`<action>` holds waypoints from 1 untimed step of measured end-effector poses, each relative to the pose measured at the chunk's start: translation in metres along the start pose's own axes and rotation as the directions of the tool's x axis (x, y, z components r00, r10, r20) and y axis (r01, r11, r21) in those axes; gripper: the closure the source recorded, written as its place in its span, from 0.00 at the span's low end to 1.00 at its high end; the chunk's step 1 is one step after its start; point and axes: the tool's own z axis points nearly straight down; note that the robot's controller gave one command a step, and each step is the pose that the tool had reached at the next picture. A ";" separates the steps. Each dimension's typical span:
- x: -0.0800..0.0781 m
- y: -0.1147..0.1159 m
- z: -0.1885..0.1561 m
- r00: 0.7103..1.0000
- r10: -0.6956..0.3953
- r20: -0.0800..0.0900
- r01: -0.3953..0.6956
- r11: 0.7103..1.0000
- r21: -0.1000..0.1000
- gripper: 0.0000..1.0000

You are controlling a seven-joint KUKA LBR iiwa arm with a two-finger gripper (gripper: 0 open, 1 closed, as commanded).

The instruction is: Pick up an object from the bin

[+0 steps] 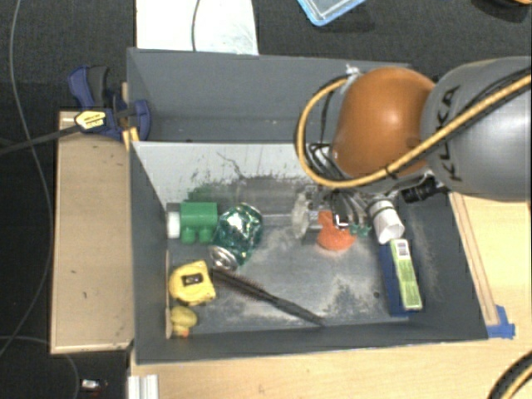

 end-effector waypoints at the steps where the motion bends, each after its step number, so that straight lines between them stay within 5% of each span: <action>1: -0.019 -0.003 0.058 0.952 -0.306 0.006 0.306 0.952 -0.002 1.00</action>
Offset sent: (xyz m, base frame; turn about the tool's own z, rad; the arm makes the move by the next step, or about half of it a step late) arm -0.0183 0.1055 -0.0603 -0.2231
